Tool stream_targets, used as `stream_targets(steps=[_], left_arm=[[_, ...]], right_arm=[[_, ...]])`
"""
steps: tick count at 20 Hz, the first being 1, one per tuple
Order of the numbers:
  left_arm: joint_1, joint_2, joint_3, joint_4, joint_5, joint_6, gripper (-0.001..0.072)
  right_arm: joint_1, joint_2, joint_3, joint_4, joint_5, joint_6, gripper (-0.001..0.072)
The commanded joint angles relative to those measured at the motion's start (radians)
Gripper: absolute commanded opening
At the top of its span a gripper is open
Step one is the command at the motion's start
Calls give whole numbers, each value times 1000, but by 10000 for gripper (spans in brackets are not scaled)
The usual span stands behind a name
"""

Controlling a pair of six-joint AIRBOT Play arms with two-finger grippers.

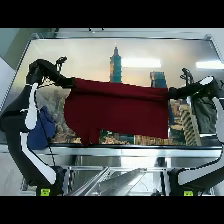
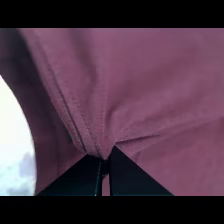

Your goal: Fold the shirts.

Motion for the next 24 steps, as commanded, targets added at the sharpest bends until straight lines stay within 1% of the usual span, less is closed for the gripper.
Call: stream_targets(steps=[1,5,10,12,13,14,15,16,17,19,21,23,24], left_arm=[[-14,0,-3,137,3,-71,19],[-26,-1,-3,206,-2,-94,20],[-33,-1,-3,196,-6,-99,20],[-43,0,-2,177,-5,-79,20],[-53,0,-2,178,-4,-79,22],[-57,0,-2,178,2,-79,25],[-62,0,-2,178,21,-72,258],[-62,0,1,178,47,-72,669],[-62,-1,15,179,82,-73,698],[-57,1,79,179,181,-74,696],[-36,35,111,167,222,-107,696],[-14,106,46,154,262,-106,696],[-1,151,-20,154,281,-105,696]], right_arm=[[14,-2,1,-82,-31,55,17],[19,-2,1,-97,-38,63,17],[45,-2,1,-93,-60,66,18],[68,-2,1,-93,-59,66,21],[73,2,2,-93,-51,66,38],[76,10,2,-94,-48,66,193],[77,21,2,-97,-45,85,355],[77,39,2,-111,-44,106,397],[77,64,2,-148,-44,121,396],[72,128,2,-245,-31,191,397],[42,197,2,-290,54,240,397],[-7,251,-23,-284,165,243,397],[-32,282,-68,-275,190,247,396]])
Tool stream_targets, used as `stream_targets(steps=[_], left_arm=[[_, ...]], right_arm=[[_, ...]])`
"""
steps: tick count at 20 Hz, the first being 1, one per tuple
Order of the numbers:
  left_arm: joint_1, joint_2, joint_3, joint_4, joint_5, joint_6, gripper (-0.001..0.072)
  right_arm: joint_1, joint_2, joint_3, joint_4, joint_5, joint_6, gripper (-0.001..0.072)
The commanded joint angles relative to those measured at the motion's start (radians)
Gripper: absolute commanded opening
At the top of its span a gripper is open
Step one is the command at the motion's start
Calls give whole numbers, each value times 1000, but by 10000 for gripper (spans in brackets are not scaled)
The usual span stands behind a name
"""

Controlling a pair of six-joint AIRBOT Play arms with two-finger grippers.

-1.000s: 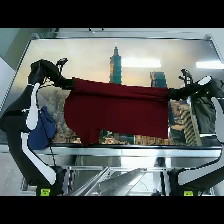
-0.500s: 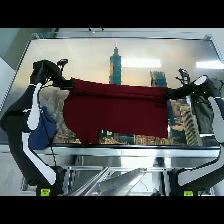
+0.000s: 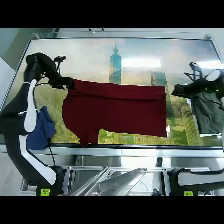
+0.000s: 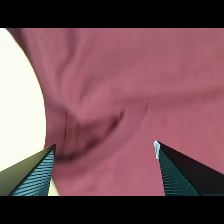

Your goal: Fold the shirts.

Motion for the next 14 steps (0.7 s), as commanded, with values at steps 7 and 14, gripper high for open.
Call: stream_targets(steps=[7,14], left_arm=[[145,469,-750,-14,45,14,696],[166,673,-1099,-132,-81,58,696]], right_arm=[[-135,260,-535,31,74,55,394],[-79,208,-717,211,-36,-113,391]])
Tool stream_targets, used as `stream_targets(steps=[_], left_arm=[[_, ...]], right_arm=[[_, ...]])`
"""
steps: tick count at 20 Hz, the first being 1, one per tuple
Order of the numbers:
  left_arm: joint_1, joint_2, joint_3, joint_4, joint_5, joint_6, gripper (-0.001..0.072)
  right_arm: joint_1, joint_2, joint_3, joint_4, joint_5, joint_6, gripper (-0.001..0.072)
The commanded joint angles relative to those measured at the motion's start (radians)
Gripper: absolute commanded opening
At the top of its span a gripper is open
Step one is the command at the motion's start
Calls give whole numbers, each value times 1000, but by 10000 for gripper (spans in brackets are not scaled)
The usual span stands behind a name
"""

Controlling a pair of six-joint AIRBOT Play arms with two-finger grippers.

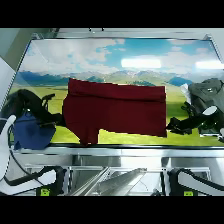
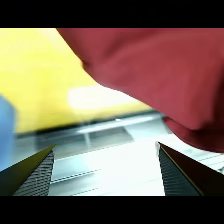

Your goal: Fold the shirts.

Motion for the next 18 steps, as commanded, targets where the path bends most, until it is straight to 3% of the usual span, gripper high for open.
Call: stream_targets(steps=[1,4,7,10,12,13,15,16,17,18], left_arm=[[-1,96,-163,-97,-100,29,696],[-1,120,-254,-191,-208,55,696],[-1,97,-307,-259,-265,103,696],[-1,24,-329,-346,-338,154,695],[-1,-30,-321,-425,-346,215,507],[-1,-50,-307,-424,-336,216,431],[0,-51,-287,-423,-307,216,195],[0,-33,-276,-423,-290,215,105],[-1,-7,-262,-423,-272,215,101],[2,26,-245,-419,-247,216,18]], right_arm=[[26,-38,-55,100,-62,-105,391],[46,-72,-55,226,-62,-178,382],[89,-77,-55,243,-60,-194,337],[111,-77,-55,246,-60,-198,337],[110,-77,-55,246,-56,-197,328],[110,-77,-55,246,-47,-198,223],[110,-76,-54,246,-30,-198,198],[110,-72,-54,246,-22,-202,103],[108,-62,-54,245,-18,-201,60],[104,-50,-48,241,-13,-201,28]])
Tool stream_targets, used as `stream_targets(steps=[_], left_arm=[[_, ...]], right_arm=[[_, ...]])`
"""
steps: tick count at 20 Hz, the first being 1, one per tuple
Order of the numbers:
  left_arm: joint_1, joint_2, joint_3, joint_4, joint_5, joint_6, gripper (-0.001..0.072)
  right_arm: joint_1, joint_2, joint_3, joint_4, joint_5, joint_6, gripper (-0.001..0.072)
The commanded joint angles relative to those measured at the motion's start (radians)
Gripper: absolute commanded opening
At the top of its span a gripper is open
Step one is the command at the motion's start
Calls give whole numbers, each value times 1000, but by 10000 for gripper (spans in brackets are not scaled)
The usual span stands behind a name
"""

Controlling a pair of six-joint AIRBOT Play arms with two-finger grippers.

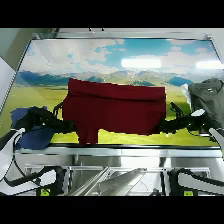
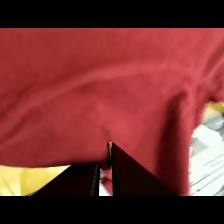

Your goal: Fold the shirts.

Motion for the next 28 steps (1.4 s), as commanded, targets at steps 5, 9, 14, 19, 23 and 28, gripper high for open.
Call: stream_targets(steps=[5,9,14,19,23,28], left_arm=[[91,173,102,104,185,-47,20],[146,232,99,111,226,-47,19],[115,244,108,102,252,-56,20],[2,102,391,102,238,-101,20],[-61,-124,724,105,234,-127,20],[-88,-425,1027,111,226,-135,20]], right_arm=[[-91,82,50,-114,87,66,18],[-152,89,50,-141,97,81,18],[-151,126,70,-25,153,46,19],[-97,137,280,19,127,60,19],[-14,30,445,18,-14,70,19],[41,-192,557,18,-140,20,19]])
